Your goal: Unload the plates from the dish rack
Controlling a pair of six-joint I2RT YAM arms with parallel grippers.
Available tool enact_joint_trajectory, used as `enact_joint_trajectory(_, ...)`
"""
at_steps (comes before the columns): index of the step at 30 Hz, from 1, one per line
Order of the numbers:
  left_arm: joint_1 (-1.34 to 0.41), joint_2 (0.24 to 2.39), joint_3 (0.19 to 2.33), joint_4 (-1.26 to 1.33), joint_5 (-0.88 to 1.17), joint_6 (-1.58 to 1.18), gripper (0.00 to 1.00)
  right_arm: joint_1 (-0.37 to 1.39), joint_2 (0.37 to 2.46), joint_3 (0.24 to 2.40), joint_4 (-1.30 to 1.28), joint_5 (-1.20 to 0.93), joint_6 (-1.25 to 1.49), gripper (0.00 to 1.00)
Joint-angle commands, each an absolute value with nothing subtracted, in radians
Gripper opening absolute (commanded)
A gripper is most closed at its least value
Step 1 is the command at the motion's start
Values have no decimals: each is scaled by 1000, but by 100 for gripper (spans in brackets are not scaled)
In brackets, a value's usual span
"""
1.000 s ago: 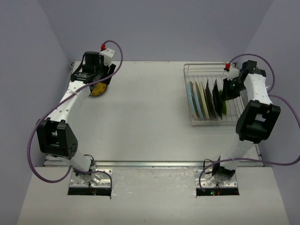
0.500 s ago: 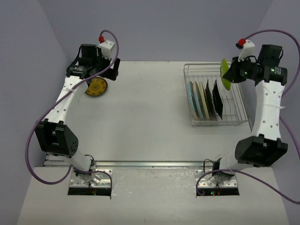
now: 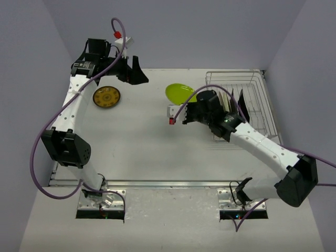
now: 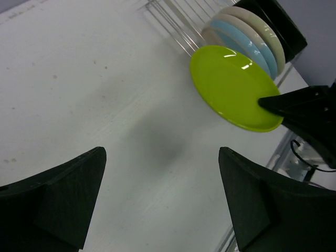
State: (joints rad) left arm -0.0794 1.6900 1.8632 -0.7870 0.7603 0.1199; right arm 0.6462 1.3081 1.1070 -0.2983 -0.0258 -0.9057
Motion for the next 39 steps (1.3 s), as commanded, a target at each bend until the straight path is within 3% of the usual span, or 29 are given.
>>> enact_joint_trajectory(1,-93,1713,1894,-893,919,105,85,746,1270,960,223,157,-1238,0)
enact_joint_trajectory(5,-119,1728,1854,-966,916,158,80,819,1321,860,451,195,-1365,0)
enact_joint_trajectory(16,-121,1774,1816,-1005,930,167,53,890,1407,826,602,202,-1452,0)
enact_joint_trajectory(20,-119,1771,1783,-978,931,145,29,901,1421,793,656,192,-1500,0)
enact_joint_trajectory(23,-113,1761,1745,-941,940,115,19,905,1425,765,699,189,-1521,0)
enact_joint_trajectory(26,-99,1743,1696,-863,947,48,2,913,1426,742,740,195,-1542,0)
enact_joint_trajectory(29,-72,1734,1657,-801,952,-7,0,917,1426,735,740,217,-1543,0)
enact_joint_trajectory(30,-59,1733,1648,-782,953,-39,0,917,1426,737,733,227,-1540,5)
enact_joint_trajectory(31,-34,1733,1633,-753,950,-68,0,917,1426,748,713,246,-1527,26)
enact_joint_trajectory(32,13,1736,1620,-713,937,-106,0,917,1424,771,678,284,-1491,53)
enact_joint_trajectory(34,73,1749,1622,-681,912,-138,0,917,1413,795,578,307,-1431,63)
enact_joint_trajectory(35,134,1772,1633,-658,879,-159,0,917,1405,832,488,338,-1350,76)
enact_joint_trajectory(36,174,1798,1653,-653,853,-164,0,915,1397,848,446,359,-1309,83)
enact_joint_trajectory(39,260,1863,1716,-649,775,-173,0,903,1373,873,362,400,-1227,93)
